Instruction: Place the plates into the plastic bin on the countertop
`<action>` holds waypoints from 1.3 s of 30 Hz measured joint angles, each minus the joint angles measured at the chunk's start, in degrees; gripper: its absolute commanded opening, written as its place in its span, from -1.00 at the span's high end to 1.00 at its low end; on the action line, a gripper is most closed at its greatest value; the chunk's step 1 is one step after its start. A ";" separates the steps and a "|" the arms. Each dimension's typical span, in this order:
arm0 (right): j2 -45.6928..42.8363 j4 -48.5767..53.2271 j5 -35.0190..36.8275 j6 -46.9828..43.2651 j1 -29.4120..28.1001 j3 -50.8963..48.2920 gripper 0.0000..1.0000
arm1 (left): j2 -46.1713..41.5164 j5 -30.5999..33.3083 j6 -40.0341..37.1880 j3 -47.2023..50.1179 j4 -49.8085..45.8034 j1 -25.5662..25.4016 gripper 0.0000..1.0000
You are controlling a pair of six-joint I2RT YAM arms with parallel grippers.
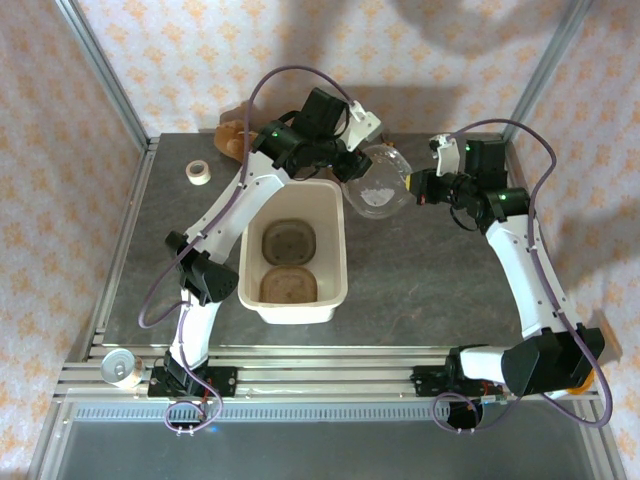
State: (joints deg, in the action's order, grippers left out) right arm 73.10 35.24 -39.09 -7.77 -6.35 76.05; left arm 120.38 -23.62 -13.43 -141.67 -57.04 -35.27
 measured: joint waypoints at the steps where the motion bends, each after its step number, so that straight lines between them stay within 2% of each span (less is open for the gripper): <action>1: 0.00 0.09 0.00 -0.02 0.00 0.00 1.00 | 0.00 0.00 0.00 0.00 0.00 0.00 0.50; 11: 0.02 1.03 -0.37 -0.04 -0.04 0.00 1.00 | 0.00 -0.02 0.00 -0.02 -0.94 0.00 0.82; 14: 0.20 1.14 -0.35 -0.02 -0.04 0.00 0.93 | 0.00 -0.26 -0.02 -0.04 -1.46 0.00 0.90; 18: 0.83 1.16 -0.50 0.02 -0.04 0.00 0.68 | 0.00 -0.42 -0.02 -0.04 -1.97 0.00 0.93; 20: 1.11 0.98 -0.76 0.42 -0.04 -0.02 0.34 | -0.02 -0.57 -0.20 -0.04 -2.12 0.00 0.96; 22: 1.31 0.50 -0.87 0.85 -0.04 -0.04 0.19 | -0.24 -0.61 -0.26 0.39 -2.16 0.00 1.00; 35: -0.39 -4.87 0.48 4.74 0.20 -4.55 -0.29 | -3.93 -0.42 -2.62 5.03 -3.85 1.01 1.00; 39: -3.15 -6.73 1.90 6.49 1.57 -6.45 -0.30 | -8.74 -0.42 -3.65 9.51 -4.66 4.35 1.00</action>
State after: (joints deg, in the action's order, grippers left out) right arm 69.95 28.51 -37.19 -1.28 -4.78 69.60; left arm 111.63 -24.03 -17.08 -132.16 -61.69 -30.92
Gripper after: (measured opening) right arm 0.651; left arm 0.045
